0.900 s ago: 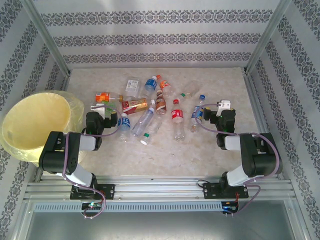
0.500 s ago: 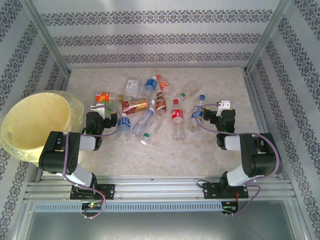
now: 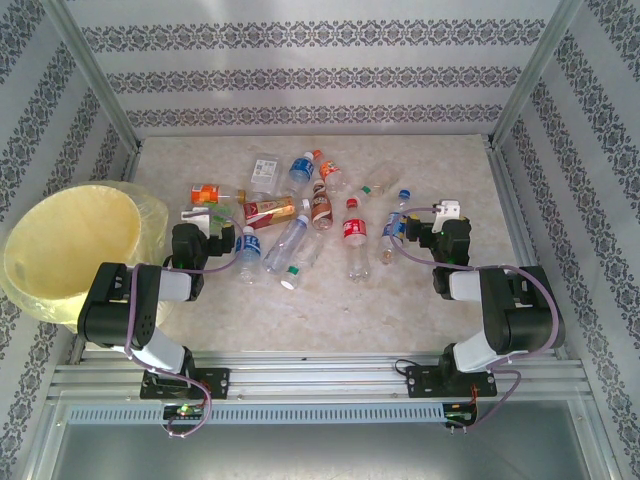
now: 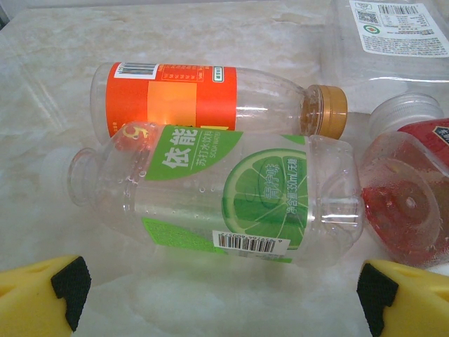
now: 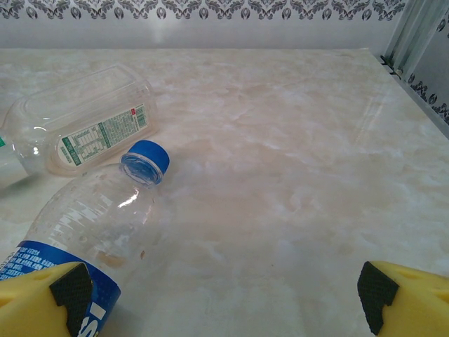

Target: Put the plastic bottles in the bin

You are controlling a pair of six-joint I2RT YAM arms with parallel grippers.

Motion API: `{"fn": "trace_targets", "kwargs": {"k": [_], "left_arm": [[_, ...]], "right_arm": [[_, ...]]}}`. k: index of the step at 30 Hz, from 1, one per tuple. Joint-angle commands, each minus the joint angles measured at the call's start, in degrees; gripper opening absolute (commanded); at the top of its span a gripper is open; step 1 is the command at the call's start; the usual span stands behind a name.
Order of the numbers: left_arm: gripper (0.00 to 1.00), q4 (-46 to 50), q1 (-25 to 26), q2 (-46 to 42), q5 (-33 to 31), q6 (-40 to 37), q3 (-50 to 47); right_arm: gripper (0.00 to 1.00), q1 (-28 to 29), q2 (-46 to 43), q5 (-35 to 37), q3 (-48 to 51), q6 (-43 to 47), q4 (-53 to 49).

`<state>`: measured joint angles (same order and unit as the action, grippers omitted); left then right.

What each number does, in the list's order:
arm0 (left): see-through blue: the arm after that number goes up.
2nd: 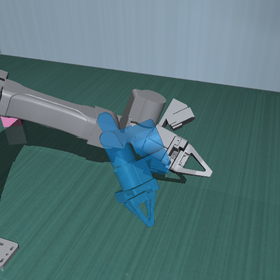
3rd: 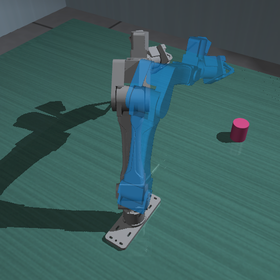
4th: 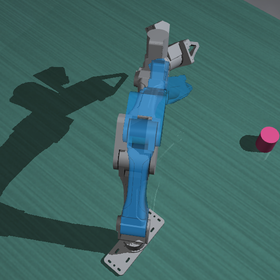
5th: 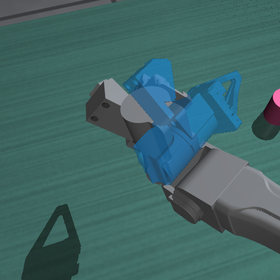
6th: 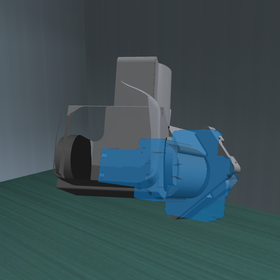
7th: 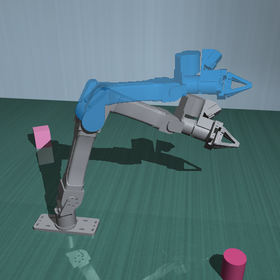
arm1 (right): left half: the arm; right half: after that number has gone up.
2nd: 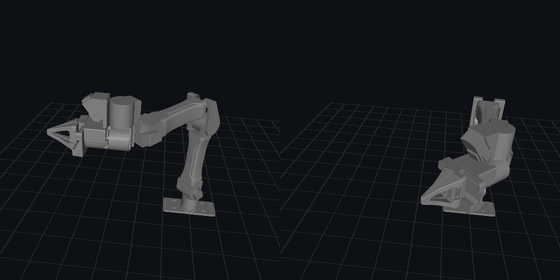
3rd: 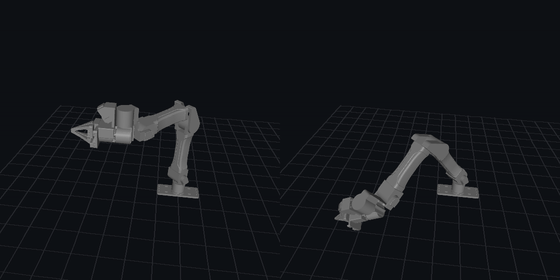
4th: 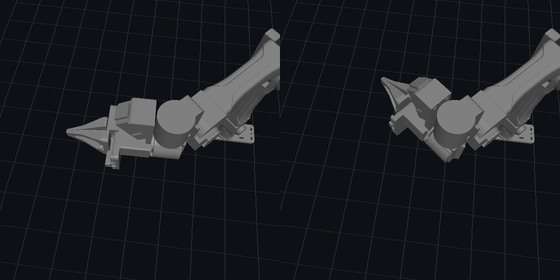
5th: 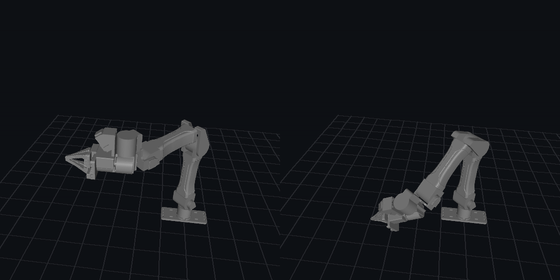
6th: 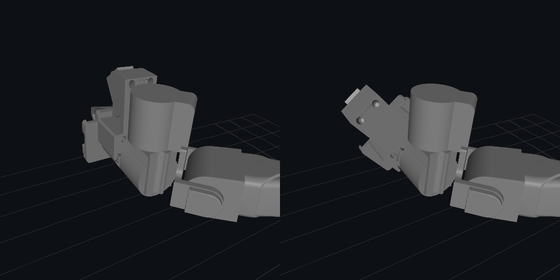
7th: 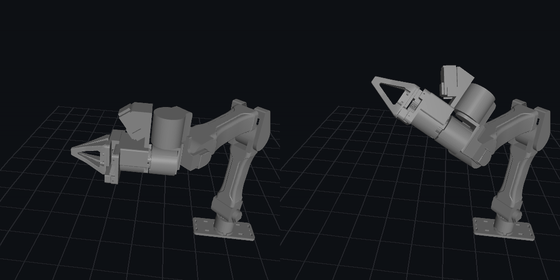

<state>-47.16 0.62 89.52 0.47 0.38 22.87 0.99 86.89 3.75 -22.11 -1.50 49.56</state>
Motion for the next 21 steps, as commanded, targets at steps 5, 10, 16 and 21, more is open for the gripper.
{"fn": "trace_targets", "kwargs": {"k": [5, 10, 16, 21], "left_arm": [[0.99, 9.0, -0.7, -4.1, -0.5, 0.3, 4.1], [1.0, 18.5, -0.3, -10.3, 0.0, 0.1, 6.9], [1.0, 32.4, 2.9, -21.6, -8.0, 5.6, 13.3], [1.0, 44.1, 11.5, -23.7, -14.9, 19.0, 20.8]], "right_arm": [[0.98, -0.1, -1.0, -0.5, -0.4, -0.8, 0.0], [0.98, -0.3, -5.3, -0.8, -1.4, -0.6, -5.0], [0.98, -0.2, -16.7, 4.7, -7.2, -4.8, -23.5], [0.98, -0.2, -21.8, 5.1, -13.9, -17.3, -41.6]]}}
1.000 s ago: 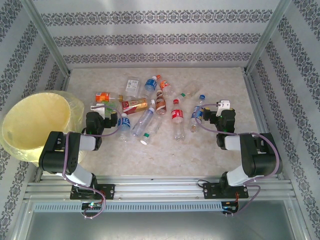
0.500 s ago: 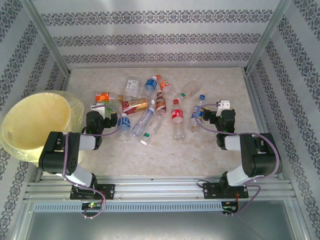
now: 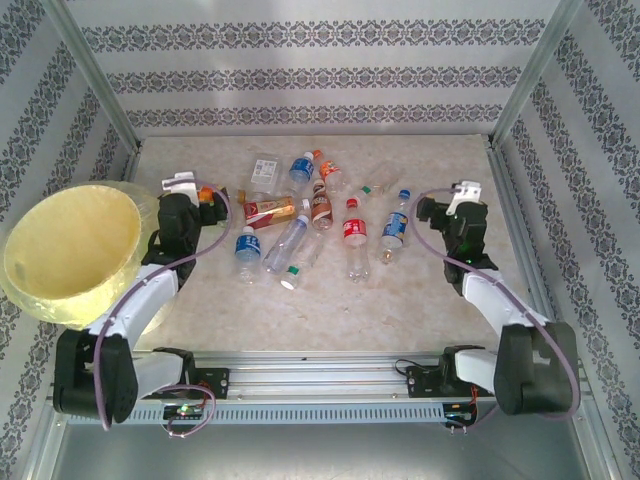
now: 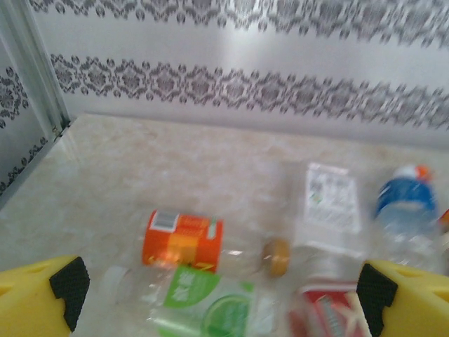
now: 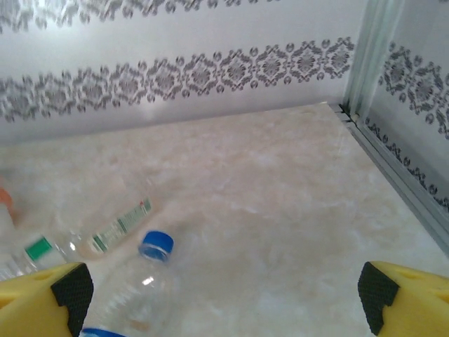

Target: Put the plastic bottles in the bin

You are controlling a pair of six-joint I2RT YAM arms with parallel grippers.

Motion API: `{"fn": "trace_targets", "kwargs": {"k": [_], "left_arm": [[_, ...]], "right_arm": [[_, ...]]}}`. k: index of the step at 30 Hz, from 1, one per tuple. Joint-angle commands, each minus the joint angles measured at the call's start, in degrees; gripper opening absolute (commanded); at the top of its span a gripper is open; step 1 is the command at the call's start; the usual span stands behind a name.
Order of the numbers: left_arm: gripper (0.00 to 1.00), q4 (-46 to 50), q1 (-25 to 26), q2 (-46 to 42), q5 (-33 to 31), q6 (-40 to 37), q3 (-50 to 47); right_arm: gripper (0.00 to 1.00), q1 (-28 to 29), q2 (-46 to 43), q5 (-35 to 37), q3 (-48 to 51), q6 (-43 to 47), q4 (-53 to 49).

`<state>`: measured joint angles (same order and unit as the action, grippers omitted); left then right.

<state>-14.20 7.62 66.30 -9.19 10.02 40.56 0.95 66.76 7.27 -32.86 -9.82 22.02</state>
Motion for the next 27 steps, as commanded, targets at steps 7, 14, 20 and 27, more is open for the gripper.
{"fn": "trace_targets", "kwargs": {"k": [7, 14, 20, 27], "left_arm": [[0.99, 21.8, 20.4, 8.4, -10.7, 24.5, 11.8], [0.99, 31.8, 24.4, 15.9, -1.8, 35.8, 18.5], [0.99, 39.3, 24.4, 15.8, 0.6, 36.7, 19.2], [0.99, 38.9, 24.4, 13.6, 2.5, 35.8, 17.1]], "right_arm": [[0.98, 0.3, -1.9, -4.4, -4.1, -25.2, -26.3], [0.98, 5.4, 0.4, -8.1, -7.3, -27.8, -37.8], [0.98, 15.2, 5.5, -6.6, -10.0, -26.2, -41.4], [0.96, 16.8, 13.1, -1.9, -12.8, -28.4, -41.0]]}}
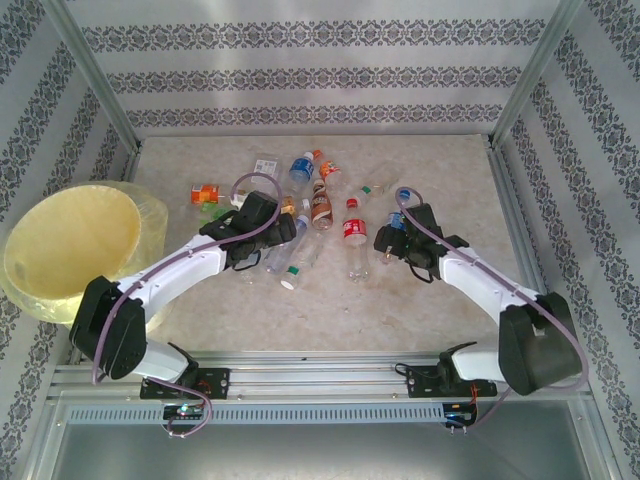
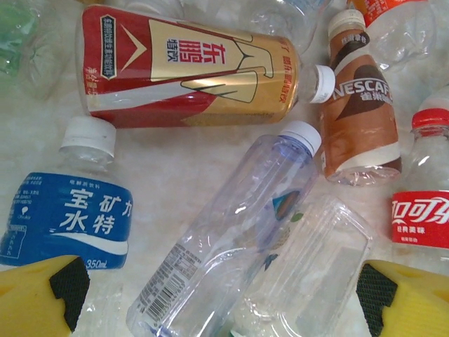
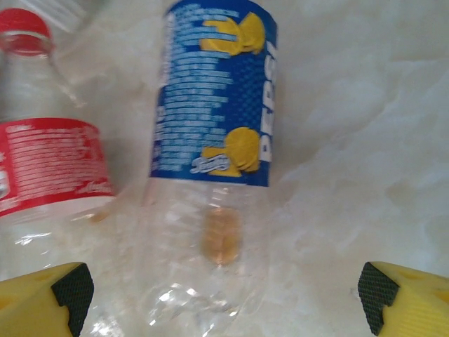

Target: Put the plastic bottles in the bin

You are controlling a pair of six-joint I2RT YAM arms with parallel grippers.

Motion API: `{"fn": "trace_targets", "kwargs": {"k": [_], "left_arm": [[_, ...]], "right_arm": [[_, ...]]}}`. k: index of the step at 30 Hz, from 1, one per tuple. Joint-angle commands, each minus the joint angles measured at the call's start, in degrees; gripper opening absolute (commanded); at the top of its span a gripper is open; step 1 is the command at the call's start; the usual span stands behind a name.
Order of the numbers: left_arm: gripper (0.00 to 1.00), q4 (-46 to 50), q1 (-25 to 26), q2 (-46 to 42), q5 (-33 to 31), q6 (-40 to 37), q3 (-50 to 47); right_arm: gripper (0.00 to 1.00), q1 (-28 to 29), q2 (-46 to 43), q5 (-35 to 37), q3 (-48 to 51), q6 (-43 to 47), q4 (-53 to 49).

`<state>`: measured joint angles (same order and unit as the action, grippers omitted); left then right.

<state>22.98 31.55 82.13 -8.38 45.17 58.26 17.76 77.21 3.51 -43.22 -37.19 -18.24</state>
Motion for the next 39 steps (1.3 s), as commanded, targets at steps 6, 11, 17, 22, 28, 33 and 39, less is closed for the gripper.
{"fn": "trace_targets", "kwargs": {"k": [6, 11, 17, 22, 28, 33, 39], "left_arm": [[0.99, -2.9, 0.4, -2.7, 5.9, -0.6, -1.9], [0.99, -5.6, 0.4, -3.4, 7.8, -3.6, -3.1], [0.99, -7.4, 0.4, -2.9, 8.9, -5.7, -1.9], [0.99, -9.1, 0.4, -1.2, 10.6, -6.4, -0.5], [0.99, -12.9, 0.4, 2.0, 16.7, -7.8, 2.5], [0.99, -17.1, 0.4, 5.1, 18.7, -6.7, 5.2], [0.99, -25.5, 0.4, 7.0, 21.3, -4.0, 5.7]], "right_arm": [[0.95, 1.0, 11.7, 3.4, -6.7, -2.5, -0.6], [0.92, 1.2, 16.5, 5.0, -8.6, -2.2, 1.6], [0.82, 1.2, 19.0, 6.7, -8.1, -1.9, 3.4], [0.69, 0.8, 18.0, 9.8, -7.0, -1.3, 3.6], [0.57, -0.2, 13.3, 9.7, -3.4, 1.2, 7.4], [0.45, -0.3, 8.0, 9.6, -1.2, 3.8, 9.1], [0.37, 0.1, -1.5, 6.8, 1.6, 6.0, 14.4]]}}
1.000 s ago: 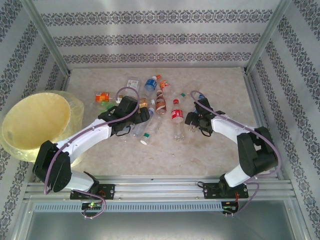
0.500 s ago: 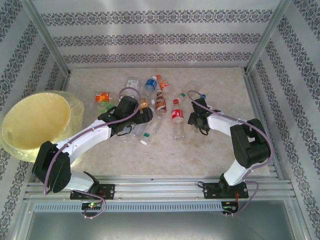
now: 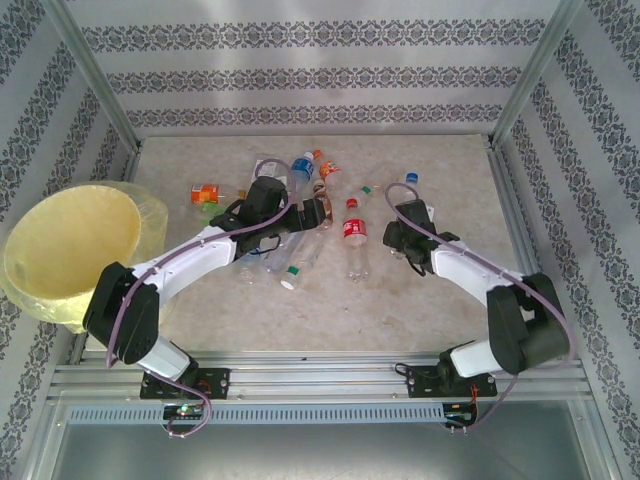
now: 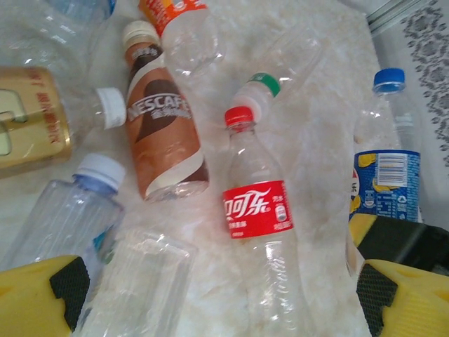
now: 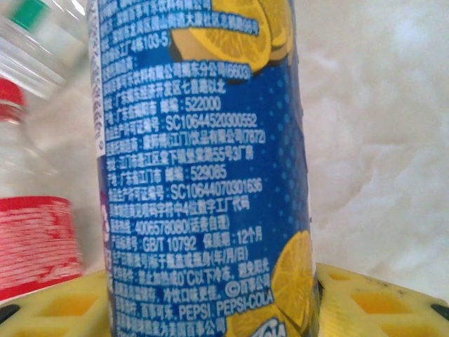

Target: Put the plastic bottles in the bin

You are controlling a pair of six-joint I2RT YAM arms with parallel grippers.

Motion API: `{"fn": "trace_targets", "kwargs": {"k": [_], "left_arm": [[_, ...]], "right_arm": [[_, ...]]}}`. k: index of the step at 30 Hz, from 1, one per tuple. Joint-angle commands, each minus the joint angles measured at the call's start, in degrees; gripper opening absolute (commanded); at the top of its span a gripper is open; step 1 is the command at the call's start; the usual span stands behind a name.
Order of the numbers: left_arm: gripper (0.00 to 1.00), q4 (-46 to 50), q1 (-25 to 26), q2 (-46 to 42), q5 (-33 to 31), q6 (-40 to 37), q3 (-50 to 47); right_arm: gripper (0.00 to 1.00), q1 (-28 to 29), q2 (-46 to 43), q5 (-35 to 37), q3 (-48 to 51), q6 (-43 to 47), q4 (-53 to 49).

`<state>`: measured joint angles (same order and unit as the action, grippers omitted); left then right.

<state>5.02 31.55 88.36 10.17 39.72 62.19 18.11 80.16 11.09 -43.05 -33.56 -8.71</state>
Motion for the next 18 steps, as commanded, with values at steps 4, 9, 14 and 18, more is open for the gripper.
{"fn": "trace_targets", "kwargs": {"k": [4, 9, 14, 18], "left_arm": [[0.99, -14.5, 0.4, 2.1, 10.8, 0.7, 3.0], [0.99, -18.8, 0.4, 4.2, 20.3, -0.6, 6.3], [0.99, -18.9, 0.4, 6.8, 25.0, -1.0, 10.8], [0.99, -19.1, 0.4, 9.6, 27.3, 0.0, 14.2]], "right_arm": [[0.36, 0.2, -10.2, -5.5, 3.0, 3.5, 10.2], [0.36, 1.0, -14.5, -15.1, 3.2, 6.7, 15.1], [0.36, 2.0, -15.4, -24.5, 2.2, 8.8, 16.8], [0.36, 3.8, -13.5, -28.3, -0.1, 10.6, 15.4]]}}
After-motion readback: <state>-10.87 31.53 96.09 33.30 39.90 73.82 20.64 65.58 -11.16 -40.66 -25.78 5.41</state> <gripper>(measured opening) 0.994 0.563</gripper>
